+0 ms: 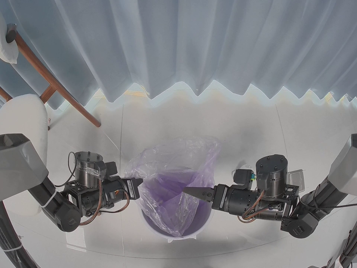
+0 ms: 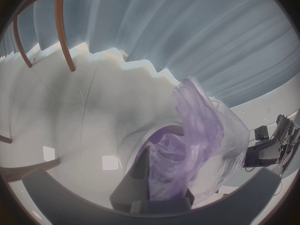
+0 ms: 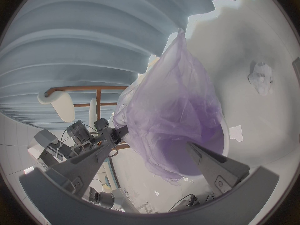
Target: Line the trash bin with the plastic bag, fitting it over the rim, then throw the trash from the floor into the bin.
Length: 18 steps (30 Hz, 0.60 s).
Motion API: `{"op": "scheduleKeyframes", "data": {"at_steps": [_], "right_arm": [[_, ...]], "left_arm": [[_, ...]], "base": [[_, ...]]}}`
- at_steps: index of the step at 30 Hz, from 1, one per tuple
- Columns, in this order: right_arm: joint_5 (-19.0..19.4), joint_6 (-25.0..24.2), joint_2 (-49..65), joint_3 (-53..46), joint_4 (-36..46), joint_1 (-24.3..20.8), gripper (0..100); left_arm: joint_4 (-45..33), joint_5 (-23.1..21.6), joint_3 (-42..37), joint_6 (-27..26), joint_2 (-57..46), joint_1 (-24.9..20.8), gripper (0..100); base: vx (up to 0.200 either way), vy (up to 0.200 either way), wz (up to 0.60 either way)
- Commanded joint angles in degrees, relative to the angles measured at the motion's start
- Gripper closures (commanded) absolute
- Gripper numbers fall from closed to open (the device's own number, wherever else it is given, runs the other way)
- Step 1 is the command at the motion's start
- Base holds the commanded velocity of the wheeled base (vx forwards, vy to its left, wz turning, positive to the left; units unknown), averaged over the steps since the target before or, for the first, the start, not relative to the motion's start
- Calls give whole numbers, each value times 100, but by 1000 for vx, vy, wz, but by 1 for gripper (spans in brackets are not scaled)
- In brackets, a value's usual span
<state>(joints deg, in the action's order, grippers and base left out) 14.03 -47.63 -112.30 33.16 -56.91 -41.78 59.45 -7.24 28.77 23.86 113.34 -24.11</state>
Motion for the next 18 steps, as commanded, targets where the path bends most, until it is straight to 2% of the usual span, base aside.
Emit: {"op": "scheduleKeyframes", "data": {"at_steps": [1, 4, 5, 13, 15, 18], "right_arm": [[-6, -18, -125, -2, -31, -111, 0], [-94, -18, -213, 6, -57, -155, 0], [-102, -18, -249, 15, -75, -155, 100], [-129, 8, -363, -29, -119, -103, 100], [-129, 17, -187, -20, -57, 135, 100], [-85, 78, 129, 86, 241, 574, 100]], "left_arm": [[5, 12, -38, -4, -13, -76, 100], [5, 12, -64, -13, -4, -120, 100], [5, 12, -64, -13, -4, -129, 100], [-13, 126, 6, -74, 22, 3, 100], [-13, 460, 138, -197, 48, 276, 100], [-13, 548, 208, -496, -4, 548, 100]], "base": [[0, 0, 0], [0, 0, 0], [0, 0, 0], [0, 0, 0], [0, 0, 0], [0, 0, 0]]}}
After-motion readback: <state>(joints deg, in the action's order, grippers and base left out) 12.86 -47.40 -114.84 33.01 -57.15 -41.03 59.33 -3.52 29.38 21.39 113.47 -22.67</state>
